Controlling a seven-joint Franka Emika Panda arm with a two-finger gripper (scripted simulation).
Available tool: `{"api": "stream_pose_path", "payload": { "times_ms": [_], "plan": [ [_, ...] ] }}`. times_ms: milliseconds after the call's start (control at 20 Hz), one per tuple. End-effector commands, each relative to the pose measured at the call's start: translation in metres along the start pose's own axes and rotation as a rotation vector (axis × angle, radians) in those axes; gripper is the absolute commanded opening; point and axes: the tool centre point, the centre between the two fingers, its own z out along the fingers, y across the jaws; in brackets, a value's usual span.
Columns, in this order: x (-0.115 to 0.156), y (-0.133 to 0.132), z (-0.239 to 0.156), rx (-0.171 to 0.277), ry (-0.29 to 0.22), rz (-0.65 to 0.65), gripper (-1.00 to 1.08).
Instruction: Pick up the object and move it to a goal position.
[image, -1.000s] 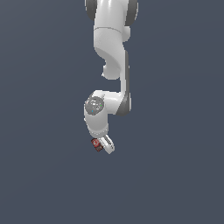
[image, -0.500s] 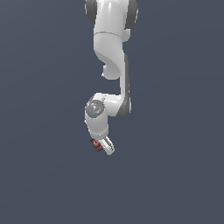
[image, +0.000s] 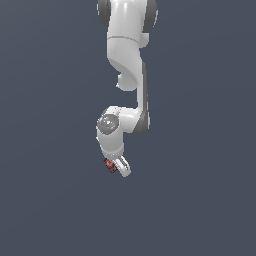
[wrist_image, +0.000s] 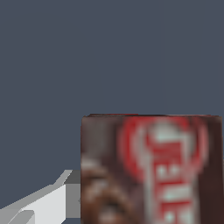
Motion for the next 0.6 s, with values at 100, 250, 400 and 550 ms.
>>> {"api": "stream_pose_path", "payload": {
  "times_ms": [100, 250, 400, 550],
  "plan": [
    [0.003, 0.007, -0.007, 0.0, 0.0, 0.0, -1.0],
    [0.008, 0.016, -0.018, 0.001, 0.0, 0.001, -1.0],
    [0.014, 0.03, -0.032, 0.001, 0.0, 0.001, -1.0],
    [0.023, 0.048, -0.052, 0.001, -0.001, 0.001, -1.0]
  ]
}}
